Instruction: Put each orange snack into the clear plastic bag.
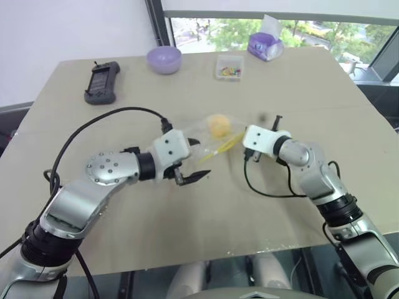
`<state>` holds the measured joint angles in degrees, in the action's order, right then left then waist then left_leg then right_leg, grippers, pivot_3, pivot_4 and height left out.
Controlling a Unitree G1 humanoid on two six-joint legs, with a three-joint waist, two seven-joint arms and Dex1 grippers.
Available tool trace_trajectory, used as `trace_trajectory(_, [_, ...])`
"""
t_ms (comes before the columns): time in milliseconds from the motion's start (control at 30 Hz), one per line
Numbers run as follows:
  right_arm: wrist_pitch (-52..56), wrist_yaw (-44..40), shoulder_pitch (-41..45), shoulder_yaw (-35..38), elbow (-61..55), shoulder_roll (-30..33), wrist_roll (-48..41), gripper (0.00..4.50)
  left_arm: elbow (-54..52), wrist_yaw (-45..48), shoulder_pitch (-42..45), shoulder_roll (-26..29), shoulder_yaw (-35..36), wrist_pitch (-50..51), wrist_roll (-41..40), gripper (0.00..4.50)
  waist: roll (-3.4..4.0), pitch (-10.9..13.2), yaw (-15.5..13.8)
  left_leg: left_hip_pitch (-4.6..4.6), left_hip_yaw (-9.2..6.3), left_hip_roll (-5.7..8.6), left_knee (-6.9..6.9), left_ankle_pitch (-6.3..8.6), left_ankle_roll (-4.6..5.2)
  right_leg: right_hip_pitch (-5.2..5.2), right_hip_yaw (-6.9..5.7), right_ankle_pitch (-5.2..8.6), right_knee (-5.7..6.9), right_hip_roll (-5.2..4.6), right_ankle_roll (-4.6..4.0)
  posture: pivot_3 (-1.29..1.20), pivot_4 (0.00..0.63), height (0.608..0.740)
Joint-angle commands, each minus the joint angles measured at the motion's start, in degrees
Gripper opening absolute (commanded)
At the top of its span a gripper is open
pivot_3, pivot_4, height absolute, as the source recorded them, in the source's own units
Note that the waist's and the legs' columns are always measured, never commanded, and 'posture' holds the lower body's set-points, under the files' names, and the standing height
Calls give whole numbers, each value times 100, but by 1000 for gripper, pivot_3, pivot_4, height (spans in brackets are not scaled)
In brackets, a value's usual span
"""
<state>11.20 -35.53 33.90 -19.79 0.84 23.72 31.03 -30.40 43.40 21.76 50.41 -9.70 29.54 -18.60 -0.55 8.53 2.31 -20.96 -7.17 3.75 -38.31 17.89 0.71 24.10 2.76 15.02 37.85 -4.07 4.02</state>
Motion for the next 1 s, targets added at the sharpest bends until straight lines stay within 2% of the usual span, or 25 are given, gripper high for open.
trace_trajectory(33, [26, 9, 127, 21, -221, -12, -21, 0, -145, 17, 40, -92, -89, -183, 308, 4208, 0, 0, 5, 0, 0, 0, 0, 0, 0, 0, 0, 0, 0, 0, 0, 0, 150, 740])
trace_trajectory(133, [34, 10, 133, 24, -213, -17, -30, 0, -143, 61, -90, -118, -91, -294, 472, 3520, 0, 0, 13, 0, 3, 0, 1, 0, 0, 4, 4, 0, 3, 1, 0, 0, 150, 740])
trace_trajectory(300, [40, 24, 144, 38, -197, -11, -31, 0, -129, 140, -255, -63, -91, -480, 783, 1241, 0, 0, 3, -1, 2, -1, -1, 0, 0, 4, 3, 0, 4, 1, 0, 0, 150, 740])
trace_trajectory(367, [42, 28, 150, 47, -195, -5, -30, 0, -88, 135, -288, -76, -89, -567, 933, 191, 0, 0, 2, -1, 2, -1, -1, 0, 0, 4, 3, 0, 4, 1, 0, 0, 150, 740])
trace_trajectory(400, [45, 28, 151, 54, -200, -5, -35, 0, -24, 129, -305, -92, -107, -648, 1027, 19, 0, 0, 2, -1, 2, -1, -1, 0, 0, 4, 3, 0, 4, 1, 0, 0, 150, 740])
trace_trajectory(567, [219, -206, 44, 81, -403, 75, -118, 0, 913, -165, -262, -294, -242, -1682, 1824, 19, 0, 0, -1, 0, 2, 1, -2, 0, 0, 4, 2, 0, 6, 1, 0, 0, 150, 740])
trace_trajectory(633, [349, -374, -46, 94, -576, 173, -137, 0, 1861, -189, 5, -600, -161, -2698, 1824, 19, -1, 0, 6, -1, 1, 0, -3, 0, 0, 4, 1, 0, 7, 1, 0, 0, 150, 740])
trace_trajectory(700, [529, -491, -170, 161, -789, 238, -200, 0, 2587, -112, 234, -832, -66, -3288, 1727, 19, 1, -2, -44, -7, -6, 4, -8, -1, 1, 7, -7, 0, 7, -4, 0, 0, 150, 740])
trace_trajectory(800, [583, -251, -315, 259, -978, 266, -138, 980, 3044, 83, 345, -1044, 38, -3705, 1572, 0, 1, -2, -34, -20, -21, 5, -18, -1, 0, 7, -20, 0, 6, -5, 0, 0, 150, 740])
trace_trajectory(967, [802, 1, -671, 477, -1436, 70, -346, 3136, 3325, 304, 435, -1238, 102, -4008, 1454, 0, 1, -2, 15, -37, -19, 6, -18, -1, 0, 29, -18, -1, 11, -7, 1, 0, 150, 740])
trace_trajectory(1000, [903, -45, -767, 541, -1562, 8, -488, 3276, 3350, 310, 453, -1289, 129, -3967, 1411, 0, 1, -2, 18, -42, -19, 5, -20, -1, 0, 36, -17, -1, 17, -6, 1, 0, 150, 740])
